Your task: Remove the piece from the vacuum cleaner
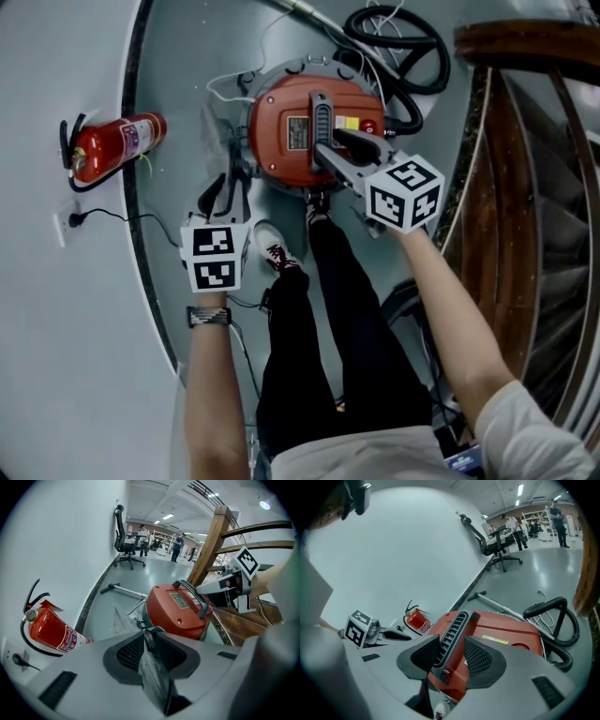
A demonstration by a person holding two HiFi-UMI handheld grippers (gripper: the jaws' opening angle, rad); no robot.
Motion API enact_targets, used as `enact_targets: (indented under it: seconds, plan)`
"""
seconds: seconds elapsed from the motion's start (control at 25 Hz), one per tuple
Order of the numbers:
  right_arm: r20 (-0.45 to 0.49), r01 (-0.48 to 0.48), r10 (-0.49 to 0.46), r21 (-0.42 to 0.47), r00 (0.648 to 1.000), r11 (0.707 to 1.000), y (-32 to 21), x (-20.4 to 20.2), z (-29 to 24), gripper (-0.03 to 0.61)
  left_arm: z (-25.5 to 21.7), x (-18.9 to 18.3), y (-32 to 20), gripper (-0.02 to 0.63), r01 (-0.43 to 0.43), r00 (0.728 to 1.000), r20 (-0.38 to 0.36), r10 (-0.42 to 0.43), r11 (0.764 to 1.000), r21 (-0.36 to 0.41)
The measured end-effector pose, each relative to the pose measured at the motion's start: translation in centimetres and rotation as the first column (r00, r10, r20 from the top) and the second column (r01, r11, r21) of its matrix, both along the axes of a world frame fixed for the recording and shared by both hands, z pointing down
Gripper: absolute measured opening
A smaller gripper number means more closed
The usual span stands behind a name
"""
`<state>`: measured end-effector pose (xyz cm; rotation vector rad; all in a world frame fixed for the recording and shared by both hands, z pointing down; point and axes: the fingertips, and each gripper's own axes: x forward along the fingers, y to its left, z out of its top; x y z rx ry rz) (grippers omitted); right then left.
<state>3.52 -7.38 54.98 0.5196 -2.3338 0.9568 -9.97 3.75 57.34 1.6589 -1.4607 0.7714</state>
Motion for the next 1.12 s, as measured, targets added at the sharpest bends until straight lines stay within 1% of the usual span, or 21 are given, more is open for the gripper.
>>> enact_targets:
  seconds: [0.12, 0.28, 0.36, 0.44, 0.56, 0.64, 0.72, 0.88, 1.0, 1.04, 1.12]
  plan:
    - [0.019, -0.002, 0.002, 0.003, 1.0, 1.0, 0.1, 0.1, 0.0, 0.164, 0.9, -0.1, 0.5, 0.081, 0.006, 1.0, 0.02, -0.005, 0.999, -0.032]
    - [-0.052, 0.049, -0.046, 0.068, 0.998, 0.996, 0.2, 0.2, -0.1, 0.172, 1.6, 0.2, 0.7, 0.086, 0.015, 1.0, 0.026, -0.014, 0.998, -0.059]
    - [-0.059, 0.045, -0.042, 0.053, 0.997, 0.998, 0.4, 0.4, 0.0, 0.173, 1.7, 0.1, 0.8, 0.087, 0.028, 0.999, 0.04, -0.026, 0.998, -0.063]
    - [-0.038, 0.017, -0.017, 0.013, 0.999, 1.0, 0.3, 0.5, 0.2, 0.173, 1.8, -0.1, 0.7, 0.101, 0.047, 0.998, 0.051, -0.044, 0.997, -0.065]
    - [0.006, -0.028, 0.029, -0.021, 1.0, 0.999, 0.2, 0.7, 0.4, 0.183, 2.5, -0.1, 0.9, 0.141, 0.044, 0.997, 0.063, -0.038, 0.994, -0.098]
    - [0.06, -0.075, 0.077, -0.046, 0.995, 0.996, 0.1, 0.9, 0.6, 0.196, 3.0, -0.2, 1.0, 0.141, 0.051, 0.997, 0.059, -0.044, 0.993, -0.108]
    - [0.105, -0.106, 0.111, -0.046, 0.988, 0.993, 0.1, 1.0, 0.7, 0.213, 3.1, -0.4, 1.0, 0.14, 0.075, 0.996, 0.048, -0.071, 0.992, -0.101]
    - [0.103, -0.1, 0.099, -0.002, 0.99, 0.995, 0.1, 1.0, 0.5, 0.213, 3.5, -0.4, 1.1, 0.132, 0.102, 0.994, 0.048, -0.098, 0.989, -0.104]
    - [0.092, -0.102, 0.102, 0.0, 0.991, 0.995, 0.0, 1.0, 0.6, 0.225, 3.7, -0.6, 1.0, 0.117, 0.116, 0.992, 0.058, -0.111, 0.987, -0.109]
    - [0.095, -0.105, 0.105, -0.003, 0.99, 0.994, 0.0, 1.1, 0.6, 0.225, 3.8, -0.7, 1.0, 0.103, 0.119, 0.992, 0.06, -0.113, 0.987, -0.109]
    - [0.1, -0.105, 0.105, -0.008, 0.989, 0.994, 0.0, 1.2, 0.6, 0.228, 3.8, -0.6, 1.0, 0.095, 0.117, 0.992, 0.061, -0.11, 0.987, -0.107]
